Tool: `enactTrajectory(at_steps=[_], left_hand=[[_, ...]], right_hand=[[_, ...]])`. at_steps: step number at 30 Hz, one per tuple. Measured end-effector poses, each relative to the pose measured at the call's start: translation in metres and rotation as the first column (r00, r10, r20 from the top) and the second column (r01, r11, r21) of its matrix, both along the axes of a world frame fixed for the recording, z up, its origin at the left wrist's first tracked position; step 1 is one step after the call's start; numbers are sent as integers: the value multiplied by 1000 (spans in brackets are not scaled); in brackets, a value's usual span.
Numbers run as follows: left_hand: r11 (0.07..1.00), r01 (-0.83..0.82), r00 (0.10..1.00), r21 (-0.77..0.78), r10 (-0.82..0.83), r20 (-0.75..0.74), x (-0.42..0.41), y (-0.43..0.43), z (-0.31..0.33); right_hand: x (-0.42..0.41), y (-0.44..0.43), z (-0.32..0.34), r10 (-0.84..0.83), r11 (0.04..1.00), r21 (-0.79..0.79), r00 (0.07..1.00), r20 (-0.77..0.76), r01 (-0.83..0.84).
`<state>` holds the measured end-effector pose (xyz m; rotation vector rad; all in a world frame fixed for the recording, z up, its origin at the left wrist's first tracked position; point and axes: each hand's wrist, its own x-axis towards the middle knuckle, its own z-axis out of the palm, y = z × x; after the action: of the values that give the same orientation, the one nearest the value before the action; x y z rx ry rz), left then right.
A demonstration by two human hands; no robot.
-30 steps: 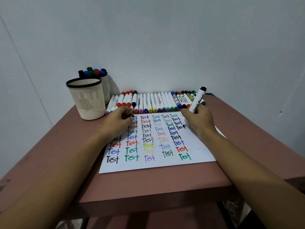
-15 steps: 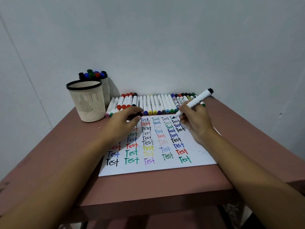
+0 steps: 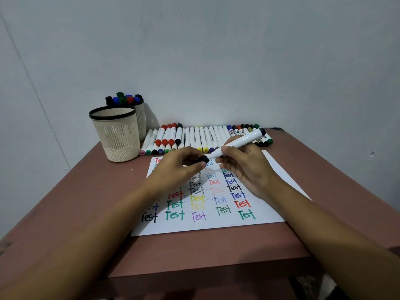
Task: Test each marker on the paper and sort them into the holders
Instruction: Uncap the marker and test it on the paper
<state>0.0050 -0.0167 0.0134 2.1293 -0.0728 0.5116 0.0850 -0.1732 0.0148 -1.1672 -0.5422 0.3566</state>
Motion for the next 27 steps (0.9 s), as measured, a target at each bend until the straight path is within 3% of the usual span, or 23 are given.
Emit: enactTrajectory(at_steps=[5, 14, 27], left_hand=[[999, 36, 998, 0, -36, 48, -3, -3, 0], [998, 62, 997, -26, -63, -40, -4, -3, 1], [908, 168, 970, -384, -221, -99, -6, -8, 4]], right_hand=[[-2, 0, -2, 31, 994, -107, 996, 81, -23], [-5, -2, 1, 120, 990, -79, 993, 6, -120], [-3, -4, 1, 214, 976, -25, 977, -16, -214]])
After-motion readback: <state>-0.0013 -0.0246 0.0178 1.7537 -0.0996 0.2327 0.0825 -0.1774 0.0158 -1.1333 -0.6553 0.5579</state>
